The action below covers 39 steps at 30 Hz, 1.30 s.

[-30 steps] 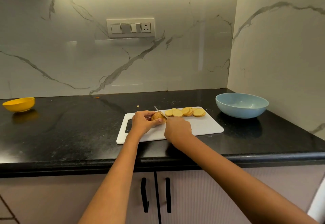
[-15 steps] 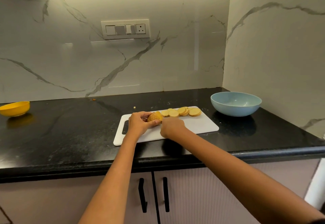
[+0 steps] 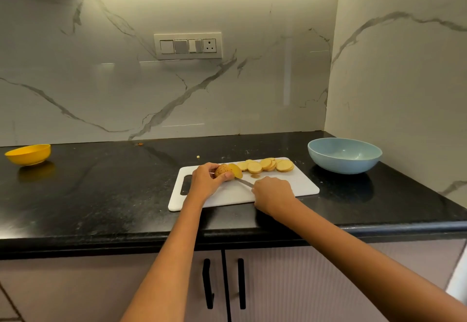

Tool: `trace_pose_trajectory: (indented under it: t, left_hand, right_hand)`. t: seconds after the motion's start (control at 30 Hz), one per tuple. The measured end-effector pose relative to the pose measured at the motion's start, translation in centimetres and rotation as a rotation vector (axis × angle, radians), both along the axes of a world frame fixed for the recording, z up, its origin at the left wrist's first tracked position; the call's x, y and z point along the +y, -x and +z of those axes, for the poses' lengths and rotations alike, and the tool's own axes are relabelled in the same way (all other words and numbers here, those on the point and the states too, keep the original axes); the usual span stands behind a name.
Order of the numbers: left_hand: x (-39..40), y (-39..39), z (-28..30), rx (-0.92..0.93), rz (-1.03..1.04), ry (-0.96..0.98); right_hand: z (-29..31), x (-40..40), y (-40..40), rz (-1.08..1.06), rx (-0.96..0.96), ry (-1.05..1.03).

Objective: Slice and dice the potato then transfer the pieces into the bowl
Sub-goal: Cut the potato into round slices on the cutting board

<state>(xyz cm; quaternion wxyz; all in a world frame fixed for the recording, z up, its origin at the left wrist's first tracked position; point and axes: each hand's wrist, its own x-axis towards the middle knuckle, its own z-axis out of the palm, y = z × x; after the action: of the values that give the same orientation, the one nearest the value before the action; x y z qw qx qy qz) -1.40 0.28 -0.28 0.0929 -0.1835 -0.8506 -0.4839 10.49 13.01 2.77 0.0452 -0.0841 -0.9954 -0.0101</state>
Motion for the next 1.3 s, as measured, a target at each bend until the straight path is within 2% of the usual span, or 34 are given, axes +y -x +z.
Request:
trace_pose_trajectory:
  t: [0.2,0.37,0.63,1.3]
  left_hand:
    - [0.1,0.1,0.1,-0.060,-0.011,0.019]
    - [0.1,-0.1,0.3,-0.081,-0.012,0.018]
    - [0.2,-0.5,0.5,-0.044,-0.011,-0.001]
    - [0.3,-0.7,0.6,-0.041,0.006,-0.013]
  right_hand:
    - [0.9,1.5,0.6,-0.096,0.047,0.162]
    - [1.7,1.8,0.9,-0.118,0.104,0.217]
    - [1.4,-1.3,0.9,-0.043,0.105,0.238]
    - [0.8,-3.5,0.7,-0.057,0.125,0.174]
